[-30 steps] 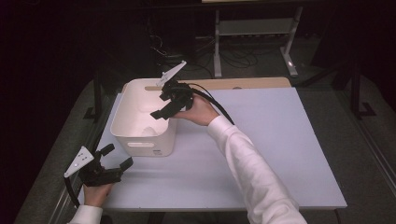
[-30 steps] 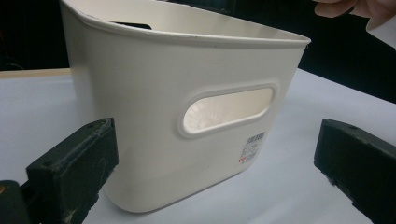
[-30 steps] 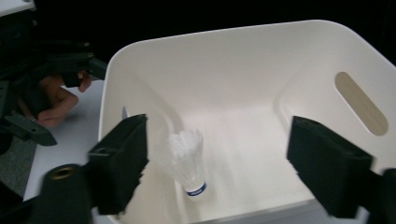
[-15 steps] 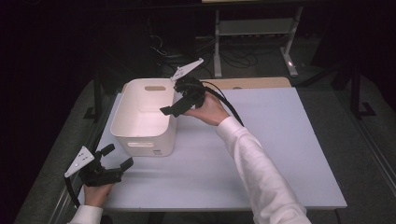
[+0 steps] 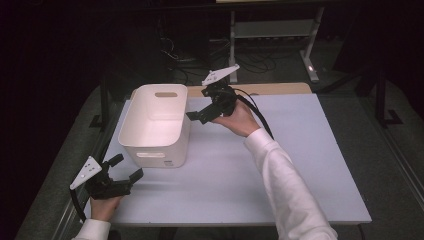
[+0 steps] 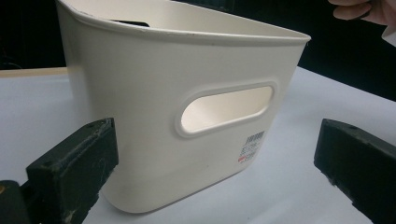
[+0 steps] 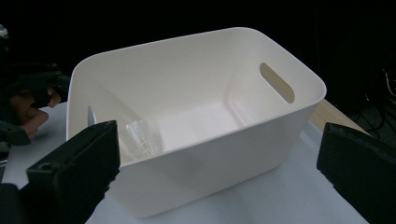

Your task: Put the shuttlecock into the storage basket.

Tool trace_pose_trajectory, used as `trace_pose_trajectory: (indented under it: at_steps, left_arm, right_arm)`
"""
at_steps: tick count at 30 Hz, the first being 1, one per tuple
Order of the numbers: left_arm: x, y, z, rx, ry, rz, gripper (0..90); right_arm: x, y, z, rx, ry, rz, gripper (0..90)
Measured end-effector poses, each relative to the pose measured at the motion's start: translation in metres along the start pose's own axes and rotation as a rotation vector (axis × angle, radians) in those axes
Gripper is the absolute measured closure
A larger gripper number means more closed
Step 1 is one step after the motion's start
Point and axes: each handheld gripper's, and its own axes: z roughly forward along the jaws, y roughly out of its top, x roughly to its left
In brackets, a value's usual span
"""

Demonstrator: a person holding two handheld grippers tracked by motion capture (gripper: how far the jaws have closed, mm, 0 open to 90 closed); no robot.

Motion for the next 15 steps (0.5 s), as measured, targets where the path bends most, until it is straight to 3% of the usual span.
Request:
trace_pose_trajectory:
  at_steps: [3,6,15]
  left_arm:
    - [0.000,0.000,0.001,-0.004,-0.004,-0.001,0.0]
    - [-0.001,0.000,0.003,-0.005,-0.004,-0.005,0.0]
    - [-0.001,0.001,0.003,0.003,-0.003,0.003,0.0]
  right_arm:
    - [-0.003,-0.006,-0.006,-0.004,-0.008,0.007,0.0]
    - [-0.004,-0.011,-0.011,-0.021,-0.006,0.046,0.0]
    - [-0.008,-0.021,-0.027,-0.046,-0.020,0.052,0.0]
